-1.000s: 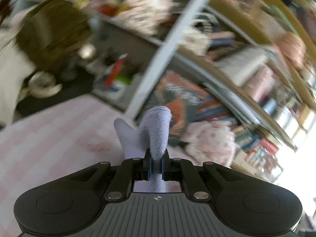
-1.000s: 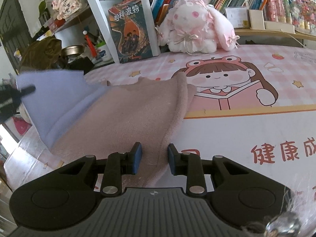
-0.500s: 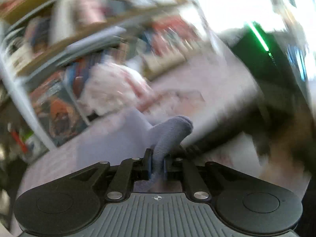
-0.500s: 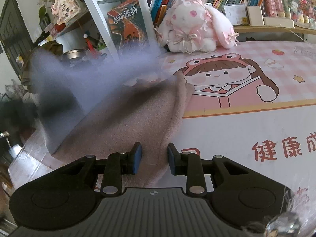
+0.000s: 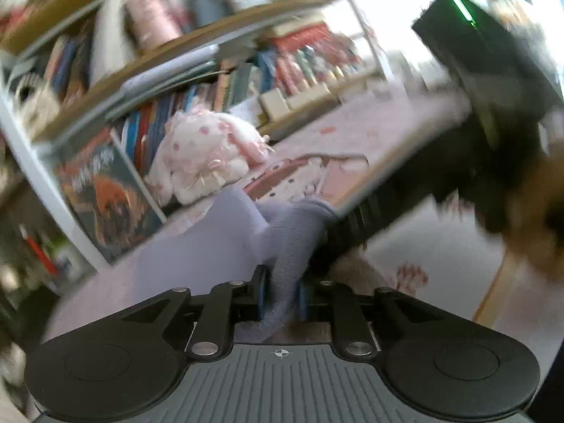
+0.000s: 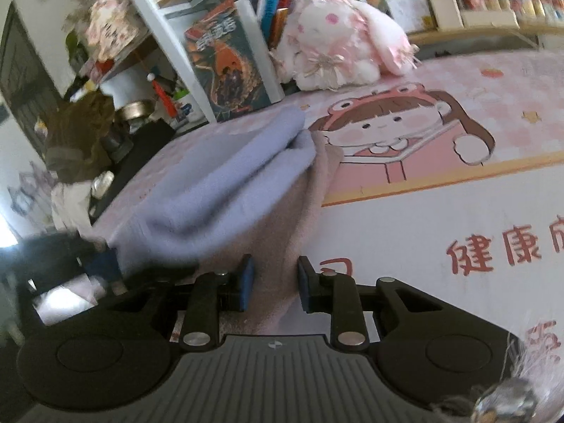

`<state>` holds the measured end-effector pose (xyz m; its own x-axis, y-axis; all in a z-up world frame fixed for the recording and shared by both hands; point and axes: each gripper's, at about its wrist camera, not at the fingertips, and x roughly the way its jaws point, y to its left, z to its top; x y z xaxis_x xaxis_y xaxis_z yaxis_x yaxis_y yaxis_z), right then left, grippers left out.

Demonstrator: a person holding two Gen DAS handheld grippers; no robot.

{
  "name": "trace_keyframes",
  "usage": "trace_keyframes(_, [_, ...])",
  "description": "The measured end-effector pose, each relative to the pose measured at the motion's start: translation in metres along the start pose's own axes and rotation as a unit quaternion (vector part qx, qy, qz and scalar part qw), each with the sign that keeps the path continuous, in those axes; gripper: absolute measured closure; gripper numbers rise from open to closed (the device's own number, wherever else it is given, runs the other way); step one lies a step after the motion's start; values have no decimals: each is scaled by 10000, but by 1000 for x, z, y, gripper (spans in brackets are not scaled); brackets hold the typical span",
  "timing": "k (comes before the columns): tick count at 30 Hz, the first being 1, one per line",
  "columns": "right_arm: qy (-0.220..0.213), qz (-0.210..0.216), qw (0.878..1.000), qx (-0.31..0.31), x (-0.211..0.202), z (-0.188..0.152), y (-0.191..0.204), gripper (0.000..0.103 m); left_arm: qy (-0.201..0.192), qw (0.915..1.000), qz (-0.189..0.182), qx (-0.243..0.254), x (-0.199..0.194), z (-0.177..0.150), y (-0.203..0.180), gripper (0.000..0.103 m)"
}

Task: Fold clothes
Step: 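Lift the lavender end with the left gripper and fold it onto the beige half while the right gripper holds, then open the left gripper and withdraw it while the right gripper releases the beige end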

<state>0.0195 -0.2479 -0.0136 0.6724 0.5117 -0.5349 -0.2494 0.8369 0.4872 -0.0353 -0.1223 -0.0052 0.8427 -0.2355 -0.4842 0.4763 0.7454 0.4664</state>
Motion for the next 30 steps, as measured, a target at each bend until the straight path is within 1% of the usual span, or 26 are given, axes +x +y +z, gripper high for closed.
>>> trace_keyframes(1, [-52, 24, 9999, 102, -4, 2, -4, 81, 45, 9999, 5, 161, 2, -1, -6, 78])
trace_keyframes(2, [-128, 42, 9997, 192, -10, 3, -8, 81, 72, 9998, -51, 204, 4, -2, -9, 73])
trace_keyframes(3, [-200, 88, 9993, 305, -16, 5, -13, 81, 98, 9996, -109, 243, 6, -4, -13, 71])
trace_keyframes(4, [-265, 155, 9986, 433, -23, 7, -18, 81, 77, 9996, -107, 262, 5, -5, -15, 71])
trace_keyframes(7, [-478, 327, 9953, 780, -44, 13, -30, 80, -26, 9992, -382, 74, -5, -5, -10, 70])
trace_keyframes(8, [-569, 380, 9937, 885, -52, 15, -33, 77, -99, 9980, -618, -128, -11, -6, -4, 67])
trace_keyframes(9, [-610, 463, 9924, 966, -56, 17, -34, 73, -174, 9952, -893, -356, -18, -7, 4, 65])
trace_keyframes(10, [-621, 565, 9910, 1039, -59, 20, -35, 64, -274, 9911, -1157, -599, -25, -8, 15, 65])
trace_keyframes(11, [-605, 648, 9904, 1062, -60, 22, -33, 59, -410, 9865, -1329, -865, -34, -10, 29, 65])
trace_keyframes(12, [-567, 716, 9903, 1045, -59, 23, -30, 58, -547, 9807, -1497, -1130, -42, -12, 42, 65])
trace_keyframes(13, [-528, 784, 9902, 1027, -58, 24, -26, 58, -665, 9759, -1569, -1360, -49, -15, 55, 65])
trace_keyframes(15, [-416, 887, 9906, 958, -51, 26, -16, 58, -884, 9678, -1511, -1808, -61, -19, 82, 65])
trace_keyframes(16, [-355, 934, 9907, 919, -46, 27, -11, 58, -956, 9651, -1395, -2002, -65, -22, 94, 65])
trace_keyframes(18, [-208, 903, 9927, 774, -35, 28, 1, 58, -1010, 9648, -1006, -2209, -65, -29, 113, 66])
trace_keyframes(20, [-48, 722, 9954, 623, -23, 28, 12, 58, -866, 9652, -777, -2344, -52, -37, 121, 66])
trace_keyframes(22, [45, 550, 9972, 506, -13, 27, 19, 58, -718, 9646, -550, -2475, -40, -46, 129, 72])
trace_keyframes(24, [142, 421, 9982, 407, -4, 27, 23, 61, -381, 9655, -532, -2522, -21, -55, 125, 78])
trace_keyframes(25, [194, 355, 9988, 293, 0, 27, 27, 71, -210, 9655, -524, -2543, -12, -60, 123, 78])
trace_keyframes(26, [238, 302, 9992, 138, 3, 27, 30, 79, -272, 9632, -522, -2624, -12, -65, 122, 78])
trace_keyframes(27, [239, 284, 9993, -20, 1, 26, 35, 82, -343, 9607, -519, -2707, -12, -70, 120, 78])
trace_keyframes(28, [205, 287, 9992, -166, -3, 26, 39, 86, -315, 9564, -560, -2849, -12, -72, 122, 78])
trace_keyframes(29, [113, 400, 9989, -199, -10, 26, 42, 88, -281, 9509, -610, -3020, -12, -74, 126, 78])
trace_keyframes(30, [-27, 603, 9981, -141, -21, 25, 42, 89, -268, 9459, -658, -3165, -13, -77, 129, 78])
